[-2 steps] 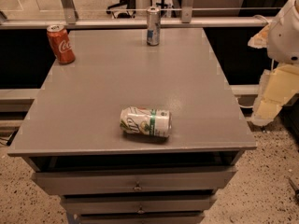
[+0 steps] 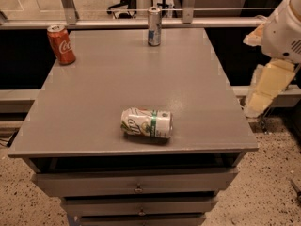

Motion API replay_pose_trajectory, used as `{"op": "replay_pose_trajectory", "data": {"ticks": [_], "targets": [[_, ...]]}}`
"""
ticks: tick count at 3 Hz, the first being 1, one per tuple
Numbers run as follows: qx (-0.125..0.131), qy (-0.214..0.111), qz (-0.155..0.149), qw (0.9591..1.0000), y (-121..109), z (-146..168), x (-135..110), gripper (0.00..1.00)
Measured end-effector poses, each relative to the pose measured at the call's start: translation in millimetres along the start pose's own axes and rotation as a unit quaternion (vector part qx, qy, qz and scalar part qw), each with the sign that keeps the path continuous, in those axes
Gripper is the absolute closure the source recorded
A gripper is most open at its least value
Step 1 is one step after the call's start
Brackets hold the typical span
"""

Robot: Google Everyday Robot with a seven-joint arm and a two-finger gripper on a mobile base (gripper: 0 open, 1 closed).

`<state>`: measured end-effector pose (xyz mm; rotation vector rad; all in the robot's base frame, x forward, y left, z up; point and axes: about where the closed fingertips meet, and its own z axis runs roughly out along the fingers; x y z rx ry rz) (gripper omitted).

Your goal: Move redbull can near 7up can

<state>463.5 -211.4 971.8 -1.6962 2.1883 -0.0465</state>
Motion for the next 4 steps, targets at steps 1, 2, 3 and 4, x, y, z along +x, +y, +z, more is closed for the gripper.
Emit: {"op": "replay_pose_trajectory", "data": {"ticks": [1, 2, 3, 4], "targets": [[0.009, -0.096, 0.033, 0.9948, -71.0, 44.4, -33.7, 0.00], [0.027, -0.160, 0.069, 0.9844, -123.9, 73.4, -62.2, 0.00], [0.041, -0.214, 0.111, 0.9696, -169.8, 110.6, -96.0, 0.00], [0.075, -0.253, 0.151, 0.9527, -210.9, 142.4, -127.3, 0.00]]}}
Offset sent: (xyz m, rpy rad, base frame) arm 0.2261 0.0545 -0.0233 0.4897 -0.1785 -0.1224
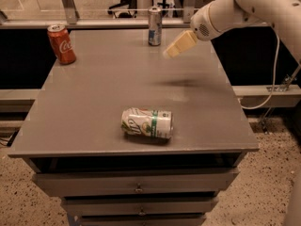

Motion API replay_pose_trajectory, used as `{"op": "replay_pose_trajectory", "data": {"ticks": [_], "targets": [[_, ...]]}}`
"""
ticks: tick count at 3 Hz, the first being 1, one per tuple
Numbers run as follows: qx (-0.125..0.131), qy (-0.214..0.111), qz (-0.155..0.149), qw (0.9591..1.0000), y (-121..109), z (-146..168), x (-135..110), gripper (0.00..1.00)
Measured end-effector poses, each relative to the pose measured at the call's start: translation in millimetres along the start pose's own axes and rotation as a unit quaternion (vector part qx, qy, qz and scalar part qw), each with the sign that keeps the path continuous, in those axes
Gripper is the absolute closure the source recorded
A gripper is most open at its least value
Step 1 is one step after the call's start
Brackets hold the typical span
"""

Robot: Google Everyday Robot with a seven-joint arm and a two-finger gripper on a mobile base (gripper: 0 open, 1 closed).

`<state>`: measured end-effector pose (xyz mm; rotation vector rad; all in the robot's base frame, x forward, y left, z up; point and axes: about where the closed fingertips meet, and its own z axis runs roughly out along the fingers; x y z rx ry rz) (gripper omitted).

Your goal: Move redbull can near 7up can

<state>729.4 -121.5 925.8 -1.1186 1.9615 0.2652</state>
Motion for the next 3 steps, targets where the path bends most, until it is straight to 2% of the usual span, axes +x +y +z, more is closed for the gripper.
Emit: {"op": "replay_pose_trajectory", "data": {"ticks": [1, 2, 3], "targets": [[0.032, -0.029, 0.005, 0.9990, -15.8, 5.2, -13.9, 0.00], [0.032, -0.033, 0.005, 0.9989, -12.8, 6.4, -14.2, 0.00], [0.045, -0.062, 0.023, 0.9968, -21.6, 20.0, -20.6, 0.00]]}}
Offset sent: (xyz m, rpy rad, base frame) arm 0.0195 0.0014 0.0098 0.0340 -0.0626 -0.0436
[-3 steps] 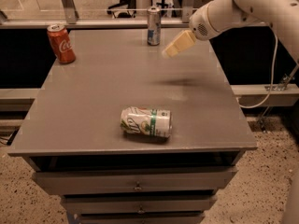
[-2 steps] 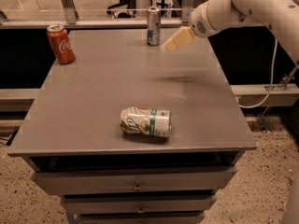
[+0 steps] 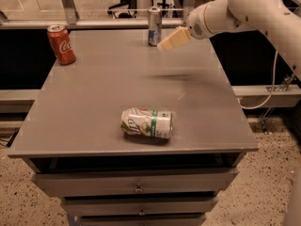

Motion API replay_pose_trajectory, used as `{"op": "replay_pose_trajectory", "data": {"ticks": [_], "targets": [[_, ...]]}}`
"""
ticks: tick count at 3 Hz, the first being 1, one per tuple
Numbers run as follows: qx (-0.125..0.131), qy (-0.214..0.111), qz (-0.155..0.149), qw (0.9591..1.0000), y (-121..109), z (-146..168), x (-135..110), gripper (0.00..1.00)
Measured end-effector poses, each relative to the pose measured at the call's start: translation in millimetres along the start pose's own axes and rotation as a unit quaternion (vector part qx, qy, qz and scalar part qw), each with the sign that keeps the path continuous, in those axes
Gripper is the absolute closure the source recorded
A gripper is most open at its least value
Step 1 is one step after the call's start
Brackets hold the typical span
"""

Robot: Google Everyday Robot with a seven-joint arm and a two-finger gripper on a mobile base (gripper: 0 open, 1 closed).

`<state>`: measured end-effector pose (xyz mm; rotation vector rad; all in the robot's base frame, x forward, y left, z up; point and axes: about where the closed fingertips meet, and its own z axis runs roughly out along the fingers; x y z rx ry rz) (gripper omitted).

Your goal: Move redbull can near 7up can

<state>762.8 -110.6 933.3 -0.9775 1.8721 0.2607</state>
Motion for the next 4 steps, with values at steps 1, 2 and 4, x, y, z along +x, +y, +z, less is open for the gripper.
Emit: {"op": "replay_pose_trajectory", "data": {"ticks": [1, 2, 4], "targets": [[0.028, -0.048, 0.018, 0.9983, -18.1, 32.5, -21.2, 0.00], [0.041, -0.075, 0.027, 0.9960, -27.3, 66.6, -35.2, 0.00], [0.049, -0.096, 0.051, 0.9928, -40.4, 129.7, -40.7, 0.02]]}}
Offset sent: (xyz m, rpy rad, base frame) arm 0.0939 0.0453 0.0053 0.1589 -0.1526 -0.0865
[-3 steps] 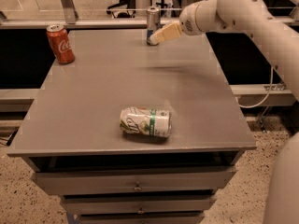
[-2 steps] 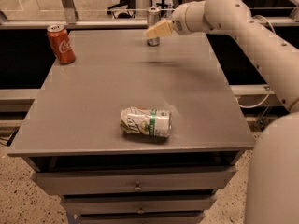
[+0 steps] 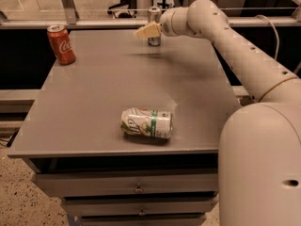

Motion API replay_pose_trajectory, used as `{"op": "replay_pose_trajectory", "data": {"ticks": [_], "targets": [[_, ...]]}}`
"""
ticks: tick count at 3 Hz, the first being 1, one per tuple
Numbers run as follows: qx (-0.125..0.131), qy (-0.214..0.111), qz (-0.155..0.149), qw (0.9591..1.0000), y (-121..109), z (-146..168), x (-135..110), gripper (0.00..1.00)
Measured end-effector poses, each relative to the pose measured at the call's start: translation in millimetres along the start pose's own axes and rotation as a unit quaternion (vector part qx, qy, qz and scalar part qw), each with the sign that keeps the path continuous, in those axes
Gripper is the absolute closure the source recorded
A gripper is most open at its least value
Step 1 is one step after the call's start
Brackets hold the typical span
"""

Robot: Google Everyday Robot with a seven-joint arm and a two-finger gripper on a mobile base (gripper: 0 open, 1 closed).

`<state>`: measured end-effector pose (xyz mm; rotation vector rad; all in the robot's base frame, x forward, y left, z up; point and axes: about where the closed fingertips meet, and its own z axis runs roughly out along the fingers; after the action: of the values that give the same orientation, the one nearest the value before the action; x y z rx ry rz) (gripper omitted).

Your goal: Move redbull can near 7up can

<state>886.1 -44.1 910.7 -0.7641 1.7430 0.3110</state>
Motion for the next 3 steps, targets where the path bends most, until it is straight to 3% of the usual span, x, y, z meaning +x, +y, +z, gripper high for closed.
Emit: {"op": "replay_pose_trajectory", "data": {"ticks": [2, 3], "targets": [[0.021, -0.009, 0.016, 0.9996, -15.7, 9.9, 7.6, 0.47], [0.023, -0.012, 0.021, 0.9994, -19.5, -4.3, 6.5, 0.72]]}}
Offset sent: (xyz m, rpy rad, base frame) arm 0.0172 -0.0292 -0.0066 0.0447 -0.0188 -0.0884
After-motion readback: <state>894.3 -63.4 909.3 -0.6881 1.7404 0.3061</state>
